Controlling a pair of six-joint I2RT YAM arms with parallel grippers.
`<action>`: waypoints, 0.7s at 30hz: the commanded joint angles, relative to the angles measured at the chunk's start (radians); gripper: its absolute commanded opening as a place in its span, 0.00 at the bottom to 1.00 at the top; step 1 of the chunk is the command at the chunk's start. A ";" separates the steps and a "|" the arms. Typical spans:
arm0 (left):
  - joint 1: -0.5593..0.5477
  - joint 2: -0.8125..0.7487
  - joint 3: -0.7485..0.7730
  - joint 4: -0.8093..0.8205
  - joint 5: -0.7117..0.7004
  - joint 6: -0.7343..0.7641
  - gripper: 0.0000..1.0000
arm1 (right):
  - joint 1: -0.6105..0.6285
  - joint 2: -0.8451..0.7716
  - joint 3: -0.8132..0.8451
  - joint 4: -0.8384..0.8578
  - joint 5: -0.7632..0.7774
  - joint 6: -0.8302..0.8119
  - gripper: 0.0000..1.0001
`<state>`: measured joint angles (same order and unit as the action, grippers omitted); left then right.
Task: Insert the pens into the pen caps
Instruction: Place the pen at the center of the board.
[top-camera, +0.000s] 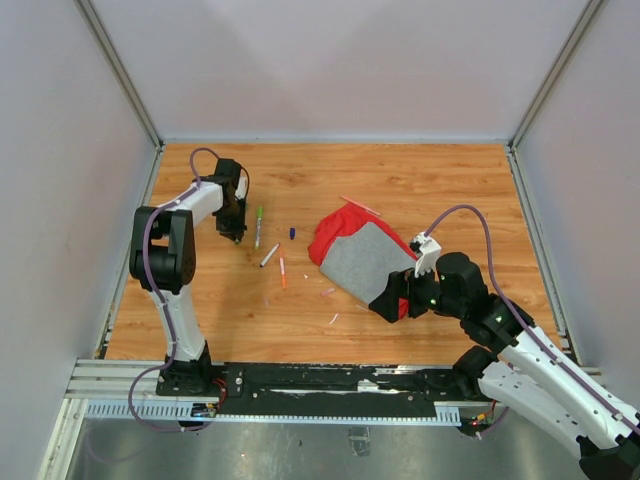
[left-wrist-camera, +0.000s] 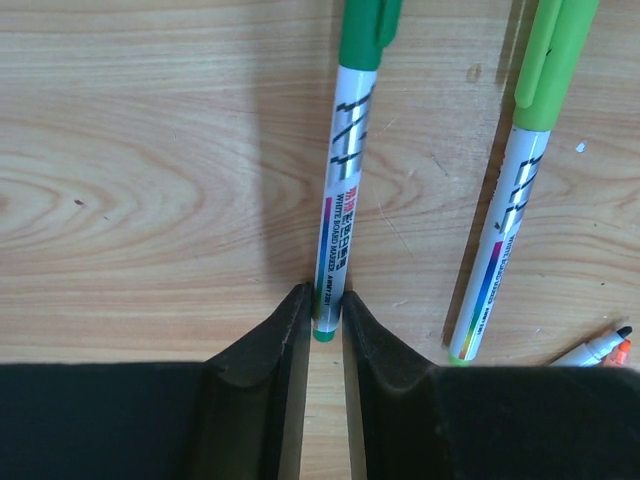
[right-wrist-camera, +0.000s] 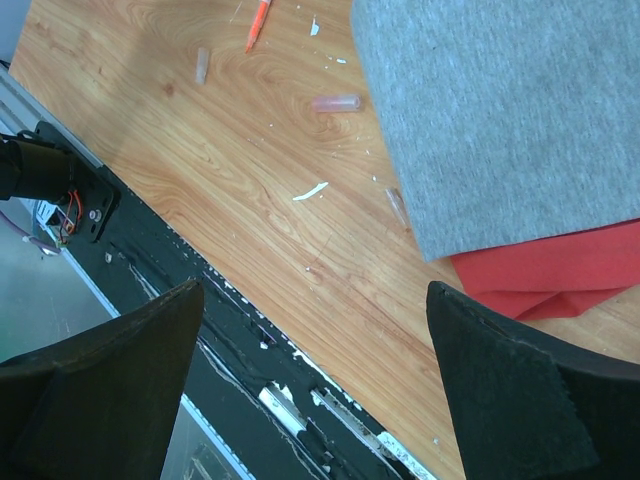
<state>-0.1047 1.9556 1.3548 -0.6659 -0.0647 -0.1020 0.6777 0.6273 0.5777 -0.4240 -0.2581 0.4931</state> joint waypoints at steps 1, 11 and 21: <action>0.014 0.037 0.023 -0.016 0.022 0.005 0.20 | -0.012 -0.011 -0.005 0.002 -0.017 -0.009 0.92; 0.014 0.012 -0.014 -0.015 0.059 -0.011 0.12 | -0.013 -0.018 -0.007 -0.006 -0.018 -0.010 0.93; 0.010 -0.053 -0.079 0.000 0.121 -0.027 0.12 | -0.012 -0.018 -0.012 -0.001 -0.020 0.000 0.93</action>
<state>-0.0959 1.9236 1.3102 -0.6365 -0.0185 -0.1146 0.6777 0.6163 0.5774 -0.4248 -0.2626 0.4934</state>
